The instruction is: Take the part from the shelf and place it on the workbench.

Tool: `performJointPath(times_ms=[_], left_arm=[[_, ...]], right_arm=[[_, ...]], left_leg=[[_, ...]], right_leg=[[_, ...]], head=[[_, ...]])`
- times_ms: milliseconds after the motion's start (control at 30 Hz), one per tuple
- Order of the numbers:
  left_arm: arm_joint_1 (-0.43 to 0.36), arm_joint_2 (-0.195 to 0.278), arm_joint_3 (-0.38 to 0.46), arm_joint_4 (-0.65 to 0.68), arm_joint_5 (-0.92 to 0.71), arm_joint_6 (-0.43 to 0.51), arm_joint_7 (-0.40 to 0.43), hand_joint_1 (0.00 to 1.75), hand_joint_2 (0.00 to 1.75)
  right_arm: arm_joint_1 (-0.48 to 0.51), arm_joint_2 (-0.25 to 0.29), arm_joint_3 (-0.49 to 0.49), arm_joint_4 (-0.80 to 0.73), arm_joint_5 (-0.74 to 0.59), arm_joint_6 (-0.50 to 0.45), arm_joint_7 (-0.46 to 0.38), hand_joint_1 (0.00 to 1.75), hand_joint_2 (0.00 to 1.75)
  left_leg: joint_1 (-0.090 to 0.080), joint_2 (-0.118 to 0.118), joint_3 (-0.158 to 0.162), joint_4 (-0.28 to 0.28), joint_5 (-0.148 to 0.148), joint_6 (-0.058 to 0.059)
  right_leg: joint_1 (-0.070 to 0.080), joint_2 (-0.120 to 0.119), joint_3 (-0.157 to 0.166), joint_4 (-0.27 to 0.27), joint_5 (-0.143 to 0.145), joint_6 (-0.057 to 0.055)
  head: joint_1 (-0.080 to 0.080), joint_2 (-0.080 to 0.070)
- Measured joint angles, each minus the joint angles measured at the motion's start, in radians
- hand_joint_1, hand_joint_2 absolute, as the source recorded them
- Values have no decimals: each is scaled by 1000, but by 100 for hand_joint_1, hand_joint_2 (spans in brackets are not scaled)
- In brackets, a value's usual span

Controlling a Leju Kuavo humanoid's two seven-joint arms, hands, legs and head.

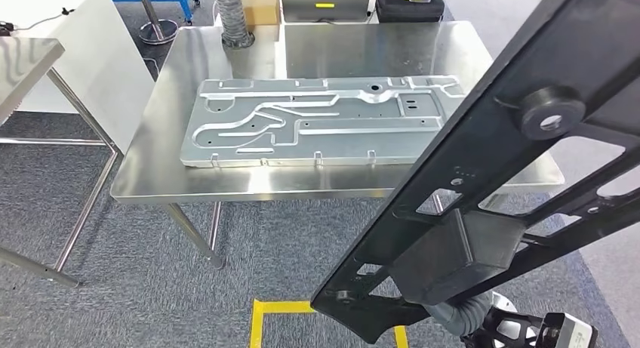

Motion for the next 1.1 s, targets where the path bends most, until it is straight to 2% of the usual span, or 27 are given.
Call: performJointPath(times_ms=[100, 167, 200, 267, 300, 333, 367, 433, 467, 500, 567, 633, 667, 700, 767, 800, 833, 867, 900, 933, 967, 1000, 1033, 1100], left_arm=[[1, 0, 0, 0, 0, 0, -1, 0, 175], [0, 0, 1, 0, 0, 0, -2, 0, 175], [-1, 0, 1, 0, 0, 0, -2, 0, 175], [-1, 0, 1, 0, 0, 0, -3, 0, 175], [-1, 0, 1, 0, 0, 0, -3, 0, 175], [0, 0, 1, 0, 0, 0, -3, 0, 175], [1, 0, 1, 0, 0, 0, -3, 0, 175], [1, -1, 1, 0, 0, 0, -3, 0, 175], [1, -2, 1, 0, 0, 0, -3, 0, 175], [0, -2, 1, 0, 0, 0, -3, 0, 175], [0, -2, 1, 0, 0, 0, -3, 0, 175], [-1, -2, 1, 0, 0, -1, -3, 0, 175], [-2, -2, 1, 0, 0, -1, -4, 0, 175], [-2, -2, 1, 0, 0, -1, -4, 0, 175], [-1, -2, 1, 0, 0, -1, -4, 0, 175], [1, -2, 1, 0, 0, -1, -4, 0, 175], [2, -1, 1, 0, 0, -1, -4, 0, 175], [3, -1, 1, 0, 0, -1, -5, 0, 175], [3, -1, 1, 0, 0, -1, -5, 0, 175], [3, -1, 1, 0, 0, -1, -5, 0, 175], [2, -1, 1, 0, 0, -1, -6, 0, 175], [1, -1, 1, 0, 0, -1, -6, 0, 175], [1, -1, 1, 0, -1, -1, -6, 0, 175], [2, -1, 1, 0, -2, -1, -6, 0, 175]], right_arm=[[-2, 2, 0, 0, 0, 0, 2, 175, 175], [-2, 3, 0, 0, 0, 1, 3, 175, 175], [-3, 3, 0, 0, 0, 0, 3, 175, 175], [-2, 3, 0, 0, 0, 0, 4, 175, 175], [-1, 3, 0, 0, 0, 0, 5, 175, 175], [0, 3, 0, 1, 0, 0, 5, 175, 175], [1, 3, 0, 1, 0, 0, 5, 175, 175], [1, 3, 0, 0, 0, 0, 6, 175, 175], [0, 3, 0, 0, 0, 0, 6, 175, 175], [0, 3, 0, 0, 0, 0, 6, 175, 175], [0, 3, 0, 0, 0, 0, 6, 175, 175], [1, 3, 0, -1, 1, 0, 6, 175, 175], [1, 3, 0, -2, 1, 0, 6, 175, 175], [1, 3, 0, -2, 2, 1, 6, 175, 175], [3, 3, 0, -2, 6, 1, 6, 175, 175], [5, 3, 0, -2, 8, 1, 6, 175, 175], [7, 3, 0, -2, 11, 2, 6, 175, 175], [10, 2, 0, -2, 13, 3, 6, 175, 175], [12, 2, 0, -2, 14, 3, 5, 175, 175], [15, 2, 0, -2, 15, 4, 4, 175, 175], [17, 2, 0, -2, 15, 4, 3, 175, 175], [18, 2, 0, -3, 16, 4, 1, 175, 175], [20, 2, 0, -4, 16, 4, 0, 175, 175], [22, 4, 0, -6, 17, 4, -2, 175, 175]], left_leg=[[-2, -1, 8, -20, -5, 18], [1, -1, 13, -28, -4, 30], [2, 0, 16, -31, -4, 35], [-1, 1, 18, -31, -7, 41], [-3, 1, 19, -30, -9, 43], [-4, 0, 21, -30, -11, 44], [-6, -1, 25, -30, -14, 44], [-7, -2, 36, -30, -21, 42], [-9, -3, 40, -29, -25, 39], [-10, -3, 41, -28, -28, 35], [-10, -2, 41, -28, -32, 25], [-10, -1, 43, -24, -40, 13], [-10, 0, 37, -4, -54, 7], [-10, 0, 20, 36, -77, 1], [-5, 0, -45, 168, -137, -7], [-3, 0, -79, 229, -157, -11], [-1, 0, -101, 262, -158, -13], [0, 1, -103, 255, -139, -14], [1, 1, -85, 207, -102, -13], [2, 1, -53, 133, -60, -11], [1, 1, -21, 63, -31, -7], [0, 0, 3, 12, -14, -1], [-1, 0, 15, -14, -10, 4], [-4, -1, 18, -21, -12, 18]], right_leg=[[1, 0, 0, -1, -4, 16], [-1, 0, -11, 32, -27, 25], [-2, 0, -33, 78, -51, 28], [-4, 0, -108, 216, -108, 33], [-5, 0, -141, 271, -122, 34], [-5, 0, -160, 293, -115, 33], [-5, 0, -157, 274, -88, 31], [-2, -1, -103, 143, -7, 20], [1, -1, -75, 78, 21, 13], [5, -2, -56, 33, 35, 7], [12, 0, -49, 11, 33, 0], [7, 2, -43, 2, 34, -8], [4, 1, -37, -4, 34, -12], [1, 0, -32, -10, 35, -16], [1, -3, -27, -11, 32, -21], [1, -3, -26, -10, 30, -22], [2, -3, -25, -9, 28, -22], [2, -2, -23, -8, 25, -21], [1, -1, -19, -6, 21, -19], [1, -1, -14, -4, 17, -17], [3, 0, -9, -2, 12, -13], [5, 0, -7, -1, 9, -9], [7, 1, -6, 0, 7, -4], [6, 1, -7, -1, 6, 7]], head=[[0, 0], [0, 0], [0, 0], [0, 0], [0, 0], [0, 0], [0, 0], [0, 0], [0, 0], [0, 0], [0, 0], [0, 0], [0, 0], [0, 0], [0, 0], [0, 0], [0, 0], [0, 0], [0, 0], [0, 0], [0, 0], [0, 0], [0, 0], [0, 0]])
